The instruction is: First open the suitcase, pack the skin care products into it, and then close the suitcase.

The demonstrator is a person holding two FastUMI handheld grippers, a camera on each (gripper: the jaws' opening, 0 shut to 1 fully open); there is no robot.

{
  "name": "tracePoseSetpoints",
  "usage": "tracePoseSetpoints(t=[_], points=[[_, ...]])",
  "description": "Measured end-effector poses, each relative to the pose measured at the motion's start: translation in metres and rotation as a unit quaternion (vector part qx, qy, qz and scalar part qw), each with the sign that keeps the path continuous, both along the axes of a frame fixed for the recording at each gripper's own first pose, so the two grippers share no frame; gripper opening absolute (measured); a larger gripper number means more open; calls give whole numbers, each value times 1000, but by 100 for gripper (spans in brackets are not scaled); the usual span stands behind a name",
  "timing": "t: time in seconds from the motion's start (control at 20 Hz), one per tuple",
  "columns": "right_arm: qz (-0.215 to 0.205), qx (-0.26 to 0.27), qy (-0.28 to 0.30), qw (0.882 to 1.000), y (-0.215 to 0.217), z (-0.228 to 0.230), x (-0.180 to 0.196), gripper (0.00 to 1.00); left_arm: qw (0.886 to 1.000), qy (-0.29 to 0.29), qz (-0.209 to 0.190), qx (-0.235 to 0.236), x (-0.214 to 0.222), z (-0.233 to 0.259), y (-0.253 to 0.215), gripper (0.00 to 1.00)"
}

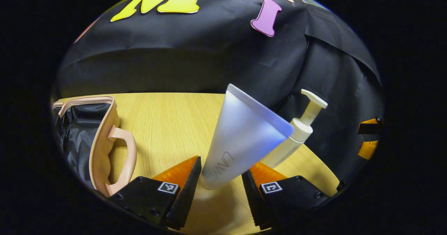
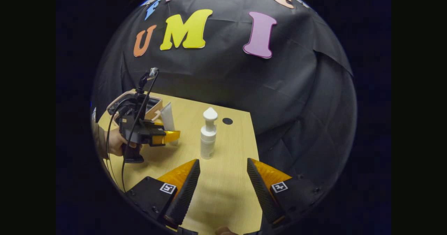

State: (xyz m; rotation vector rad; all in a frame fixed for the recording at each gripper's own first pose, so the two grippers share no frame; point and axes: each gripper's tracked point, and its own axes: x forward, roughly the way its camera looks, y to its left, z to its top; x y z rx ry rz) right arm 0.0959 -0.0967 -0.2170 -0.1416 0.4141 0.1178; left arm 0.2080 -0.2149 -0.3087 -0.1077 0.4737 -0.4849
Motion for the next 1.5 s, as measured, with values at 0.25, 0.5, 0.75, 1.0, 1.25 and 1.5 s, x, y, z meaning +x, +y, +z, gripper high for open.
tracePoseSetpoints(t=[0.25, 0.5, 0.75, 1.0, 1.25, 1.5], points=[[14, 23, 12, 1000, 18, -11, 22, 80, 999, 0, -11, 43, -3, 5, 2, 51], [24, 41, 11, 999, 40, -13, 53, 80, 998, 4, -28, 59, -38, 27, 7, 40], [24, 41, 8, 999, 55, -29, 89, 80, 998, 2, -18, 65, -95, 69, 33, 39], [10, 50, 17, 999, 64, -50, 122, 78, 998, 14, 16, 61, -158, 90, 78, 39], [-9, 41, 13, 999, 65, -58, 138, 59, 996, 41, 75, 36, -210, 100, 131, 39], [-30, 54, 22, 998, 67, -69, 142, 55, 990, 40, 120, 58, -225, 110, 194, 39]])
